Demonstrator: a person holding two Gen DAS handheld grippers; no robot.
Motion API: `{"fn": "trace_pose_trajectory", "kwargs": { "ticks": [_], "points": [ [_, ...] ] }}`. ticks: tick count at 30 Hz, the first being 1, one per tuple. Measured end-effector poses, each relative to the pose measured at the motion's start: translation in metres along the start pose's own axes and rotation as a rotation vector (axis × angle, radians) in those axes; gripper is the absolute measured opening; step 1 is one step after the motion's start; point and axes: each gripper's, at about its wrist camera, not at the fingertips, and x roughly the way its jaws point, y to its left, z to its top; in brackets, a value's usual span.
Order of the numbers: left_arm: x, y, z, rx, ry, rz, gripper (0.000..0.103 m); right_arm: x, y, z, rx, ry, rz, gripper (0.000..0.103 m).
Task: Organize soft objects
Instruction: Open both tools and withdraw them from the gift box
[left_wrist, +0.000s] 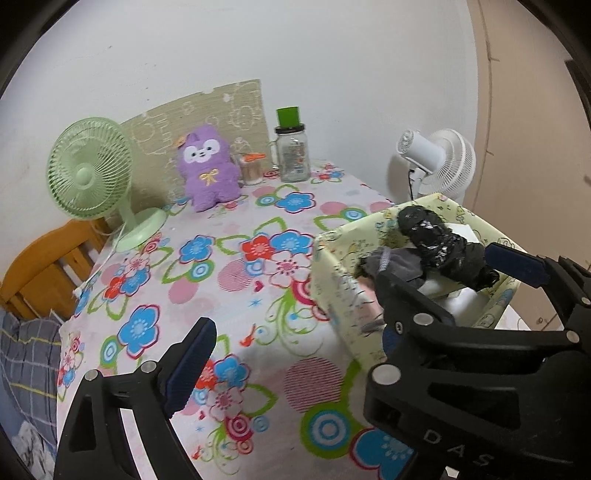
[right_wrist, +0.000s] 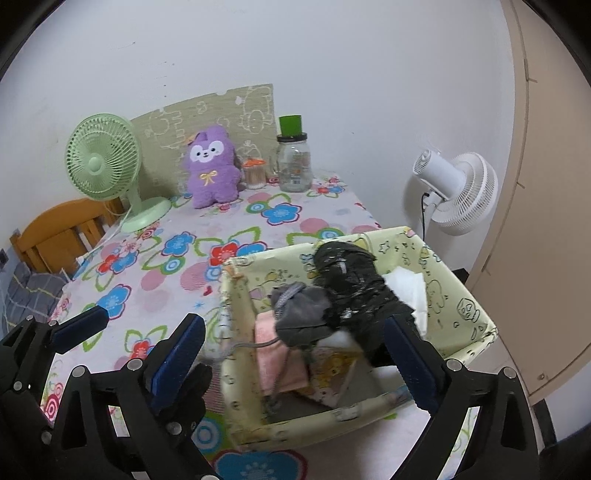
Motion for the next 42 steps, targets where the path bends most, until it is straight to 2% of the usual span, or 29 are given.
{"fn": "trace_pose_trajectory", "kwargs": {
  "ticks": [11, 22, 34, 42],
  "points": [
    [-0.028, 0.03, -0.016, -0.017, -0.033, 0.061, 0.094, -0.02, 0.041, -0.005, -0.045, -0.031, 0.013, 0.099],
    [-0.06, 0.063, -0.029, -0.092, -0.07, 0.108, 0.1, -0.05, 0.068, -0.008, -0.094, -0.086, 0.04, 0.099],
    [-0.098, 0.087, -0.038, -0.153, -0.152, 0.182, 0.103, -0.087, 0.082, -0.008, -0.128, -0.181, 0.044, 0.103],
    [-0.114, 0.094, -0.037, -0.177, -0.187, 0.188, 0.103, -0.105, 0.083, -0.004, -0.121, -0.23, 0.026, 0.103]
  ]
}}
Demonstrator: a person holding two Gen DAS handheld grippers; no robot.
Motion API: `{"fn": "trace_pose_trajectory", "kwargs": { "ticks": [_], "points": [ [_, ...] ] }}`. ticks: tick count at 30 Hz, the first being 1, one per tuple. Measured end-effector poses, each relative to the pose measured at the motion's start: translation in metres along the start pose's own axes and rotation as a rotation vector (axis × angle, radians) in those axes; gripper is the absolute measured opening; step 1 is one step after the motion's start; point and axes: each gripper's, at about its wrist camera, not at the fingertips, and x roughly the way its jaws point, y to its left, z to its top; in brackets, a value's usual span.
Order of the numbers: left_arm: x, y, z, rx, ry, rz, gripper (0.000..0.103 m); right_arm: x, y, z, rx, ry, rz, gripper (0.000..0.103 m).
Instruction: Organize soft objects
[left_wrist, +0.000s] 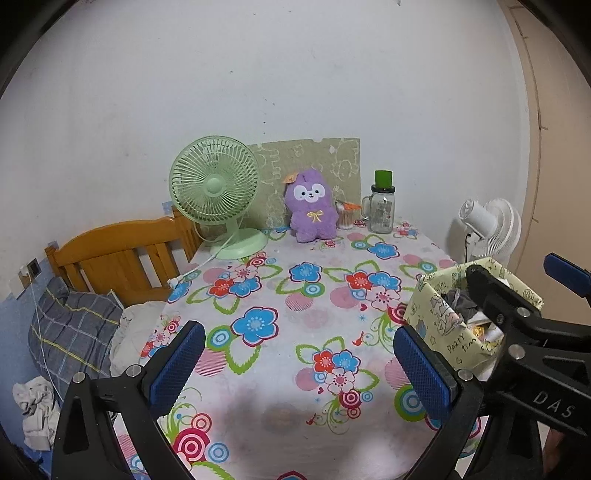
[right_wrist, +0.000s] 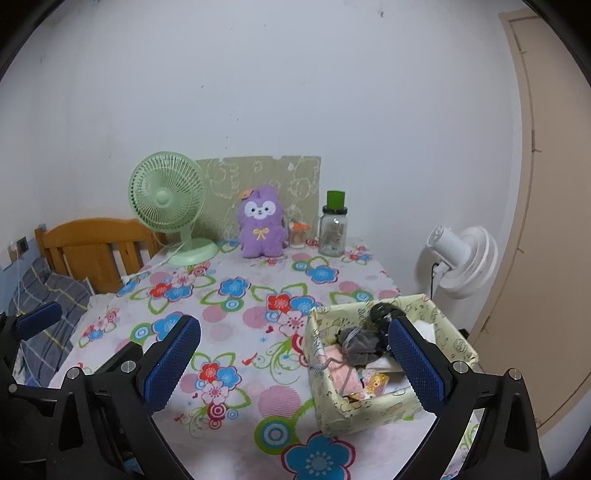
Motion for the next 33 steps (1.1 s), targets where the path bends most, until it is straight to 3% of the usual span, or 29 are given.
{"fn": "trace_pose_trajectory", "kwargs": {
  "ticks": [33],
  "points": [
    [0.002, 0.004, -0.001, -0.04, -0.023, 0.027, 0.103, 0.004, -0.027, -0.006, 0.063, -0.013, -0.002, 0.103]
  ]
}}
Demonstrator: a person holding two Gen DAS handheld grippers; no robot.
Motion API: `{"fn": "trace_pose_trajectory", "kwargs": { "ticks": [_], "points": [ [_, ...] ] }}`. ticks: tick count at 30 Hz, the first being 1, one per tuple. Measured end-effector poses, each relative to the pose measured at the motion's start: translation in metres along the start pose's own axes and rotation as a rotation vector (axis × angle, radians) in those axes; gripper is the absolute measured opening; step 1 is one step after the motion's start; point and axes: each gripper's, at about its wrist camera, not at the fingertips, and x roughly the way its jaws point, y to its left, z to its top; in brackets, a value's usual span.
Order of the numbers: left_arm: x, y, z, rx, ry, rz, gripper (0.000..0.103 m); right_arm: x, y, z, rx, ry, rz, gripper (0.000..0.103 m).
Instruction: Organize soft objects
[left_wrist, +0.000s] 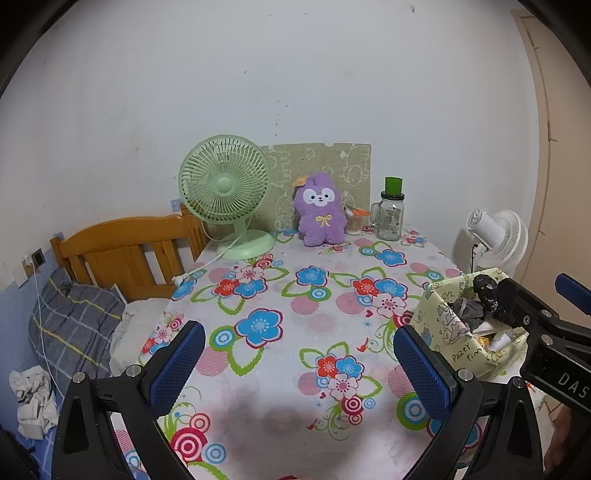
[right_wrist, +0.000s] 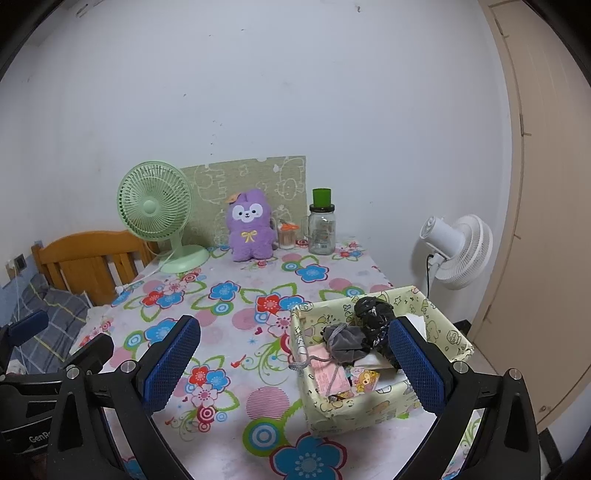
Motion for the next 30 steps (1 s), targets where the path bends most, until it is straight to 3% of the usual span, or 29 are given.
{"fn": "trace_pose_trajectory", "kwargs": {
  "ticks": [30],
  "points": [
    [0.0036, 0.0021, 0.0037, -0.019, -0.003, 0.009, 0.103, 0.0002, -0.0017, -0.0008, 0.009, -0.024, 0.012, 0.103]
  ]
}}
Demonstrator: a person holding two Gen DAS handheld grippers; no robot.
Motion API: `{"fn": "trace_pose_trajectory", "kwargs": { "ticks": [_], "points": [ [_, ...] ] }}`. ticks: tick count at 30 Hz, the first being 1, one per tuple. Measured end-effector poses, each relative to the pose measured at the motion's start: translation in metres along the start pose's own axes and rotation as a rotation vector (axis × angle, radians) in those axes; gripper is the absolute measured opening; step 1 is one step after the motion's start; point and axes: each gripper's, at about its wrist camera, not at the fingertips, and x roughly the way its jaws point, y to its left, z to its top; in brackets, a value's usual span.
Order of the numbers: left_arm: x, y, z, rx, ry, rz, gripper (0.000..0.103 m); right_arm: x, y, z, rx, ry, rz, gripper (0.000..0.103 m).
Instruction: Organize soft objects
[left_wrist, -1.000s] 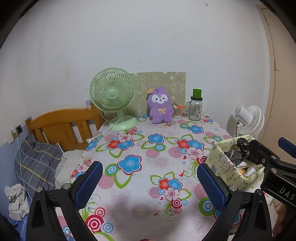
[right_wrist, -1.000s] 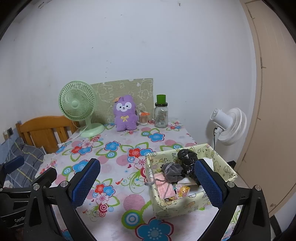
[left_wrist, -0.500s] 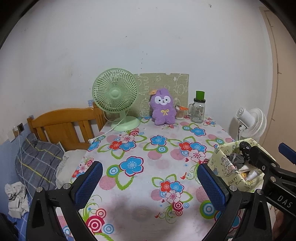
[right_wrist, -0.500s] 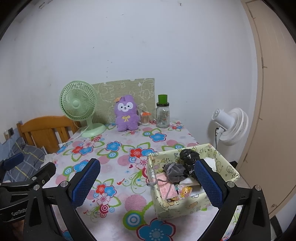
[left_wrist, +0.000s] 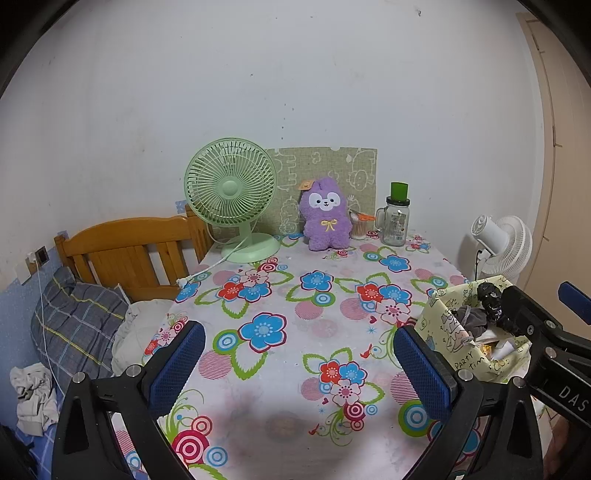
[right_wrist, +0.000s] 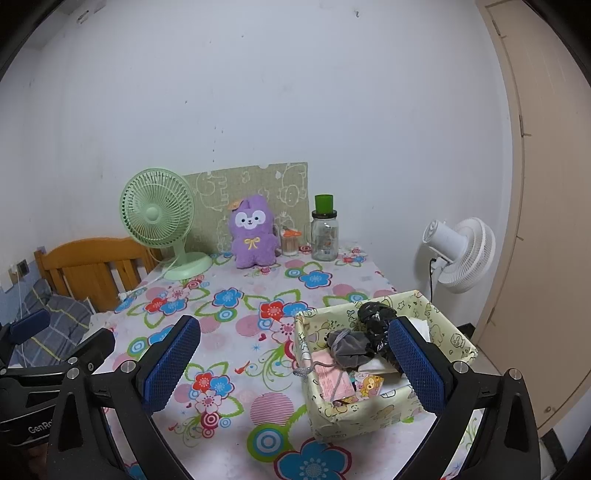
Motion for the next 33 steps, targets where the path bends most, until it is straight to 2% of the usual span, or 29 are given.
{"fn": "trace_pose_trajectory", "kwargs": {
  "ticks": [33],
  "points": [
    [-0.0068, -0.004, -0.0005, -0.015, -0.009, 0.003, 0.103, -0.0099, 0.0005, 0.0037, -0.003, -0.018, 0.0, 0.103]
  ]
}}
